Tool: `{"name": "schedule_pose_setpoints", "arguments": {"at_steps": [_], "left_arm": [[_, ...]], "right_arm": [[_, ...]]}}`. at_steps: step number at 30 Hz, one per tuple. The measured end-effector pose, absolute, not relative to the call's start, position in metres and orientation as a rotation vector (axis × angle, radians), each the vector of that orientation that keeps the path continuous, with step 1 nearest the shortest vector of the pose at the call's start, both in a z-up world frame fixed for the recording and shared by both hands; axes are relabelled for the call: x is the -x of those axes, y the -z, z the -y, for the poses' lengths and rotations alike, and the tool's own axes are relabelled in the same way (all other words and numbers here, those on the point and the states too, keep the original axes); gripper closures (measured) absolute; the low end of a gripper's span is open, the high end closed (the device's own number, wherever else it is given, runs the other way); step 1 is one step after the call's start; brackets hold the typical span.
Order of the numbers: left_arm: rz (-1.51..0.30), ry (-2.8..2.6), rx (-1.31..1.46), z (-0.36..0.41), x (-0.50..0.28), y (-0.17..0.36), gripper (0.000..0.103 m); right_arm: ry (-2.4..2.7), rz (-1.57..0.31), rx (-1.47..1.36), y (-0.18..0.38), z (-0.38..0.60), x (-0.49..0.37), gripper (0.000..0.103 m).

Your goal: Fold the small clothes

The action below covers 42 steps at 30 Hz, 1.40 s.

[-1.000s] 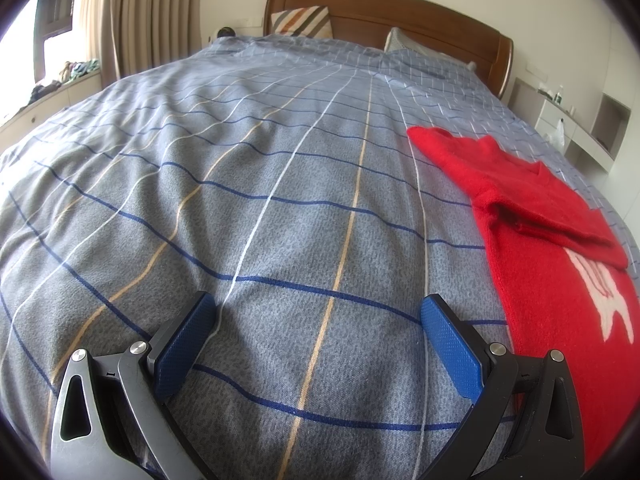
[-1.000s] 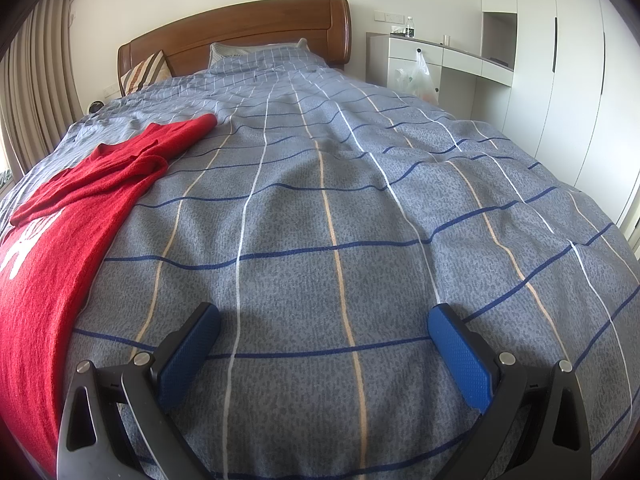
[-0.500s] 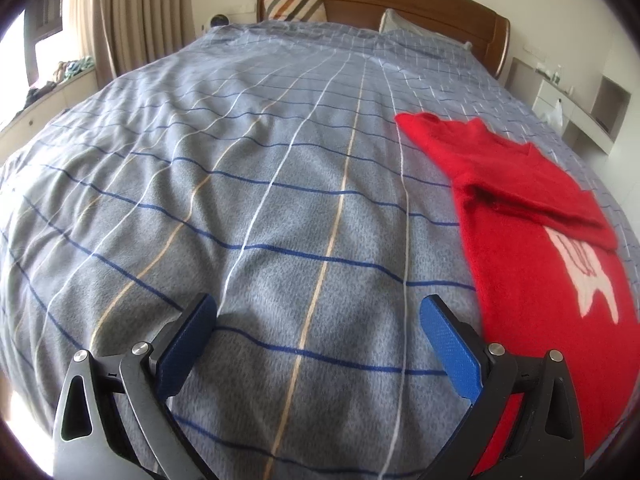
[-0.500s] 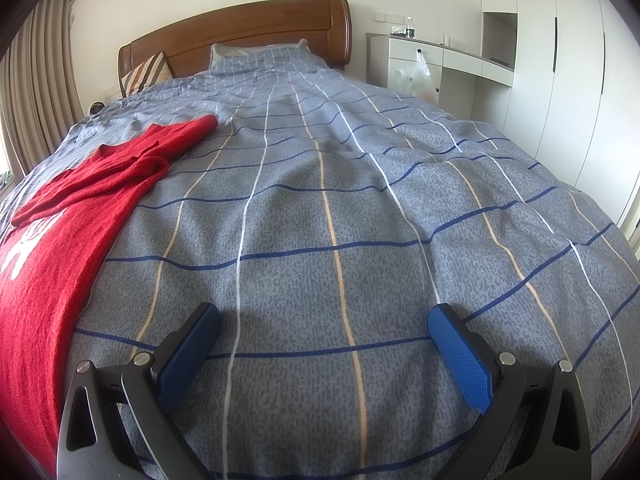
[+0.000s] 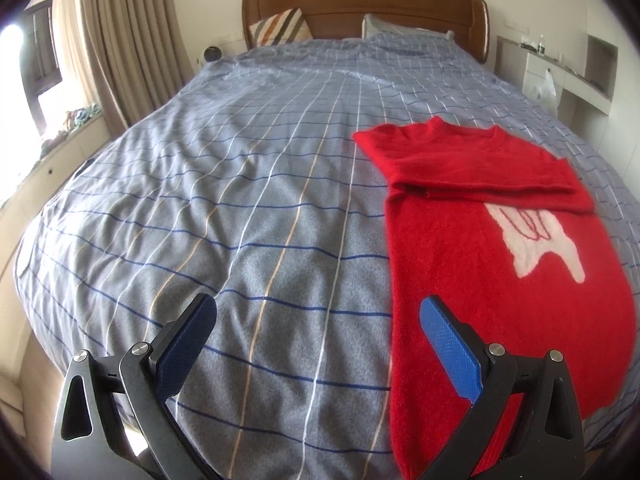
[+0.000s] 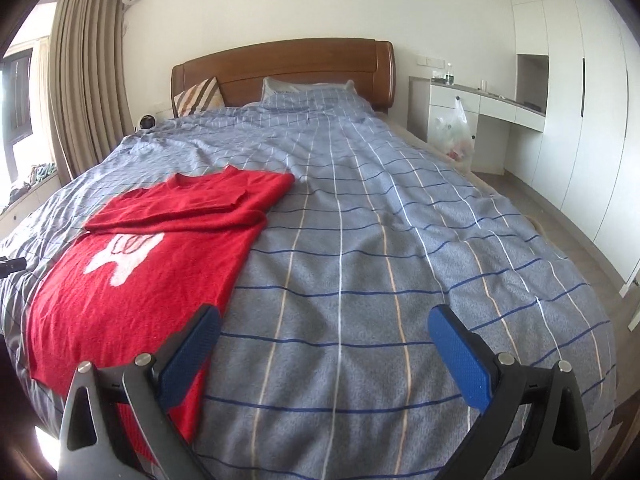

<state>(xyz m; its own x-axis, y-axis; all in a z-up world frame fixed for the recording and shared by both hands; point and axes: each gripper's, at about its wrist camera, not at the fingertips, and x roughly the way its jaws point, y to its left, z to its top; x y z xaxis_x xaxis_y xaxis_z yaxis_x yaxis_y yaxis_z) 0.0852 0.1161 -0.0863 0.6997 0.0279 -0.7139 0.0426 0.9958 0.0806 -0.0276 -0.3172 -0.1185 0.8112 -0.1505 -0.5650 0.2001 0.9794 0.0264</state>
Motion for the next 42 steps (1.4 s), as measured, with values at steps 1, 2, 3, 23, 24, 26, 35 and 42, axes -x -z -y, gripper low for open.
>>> {"name": "schedule_pose_setpoints", "arguments": {"at_steps": [1, 2, 3, 23, 24, 26, 35, 42], "left_arm": [[-0.794, 0.006, -0.106, -0.113, -0.085, 0.086, 0.001], [-0.791, 0.002, -0.119, -0.111, -0.085, 0.085, 0.001], [-0.791, -0.002, -0.130, -0.109, -0.085, 0.085, 0.001], [-1.140, 0.259, 0.030, -0.072, -0.018, 0.155, 0.006], [-1.157, 0.264, 0.033, -0.070, -0.016, 0.160, 0.012], [-1.191, 0.274, 0.061, -0.071, -0.014, 0.169, 0.018], [-1.233, 0.320, 0.165, -0.085, -0.011, 0.171, 0.071], [-1.241, 0.371, 0.353, -0.107, -0.003, 0.158, 0.101]], "right_arm": [[0.184, -0.600, -0.100, 0.117, 0.317, 0.028, 0.001], [0.181, -0.604, -0.117, 0.117, 0.316, 0.028, 0.001], [0.177, -0.606, -0.130, 0.117, 0.316, 0.028, 0.001], [-0.160, -0.885, -0.156, 0.139, 0.267, 0.055, 0.001], [-0.190, -0.914, -0.166, 0.146, 0.262, 0.054, 0.001], [-0.242, -0.953, -0.178, 0.158, 0.253, 0.051, 0.001], [-0.313, -1.133, -0.376, 0.214, 0.245, 0.036, 0.045], [-0.323, -1.143, -0.473, 0.204, 0.259, 0.042, 0.098]]}}
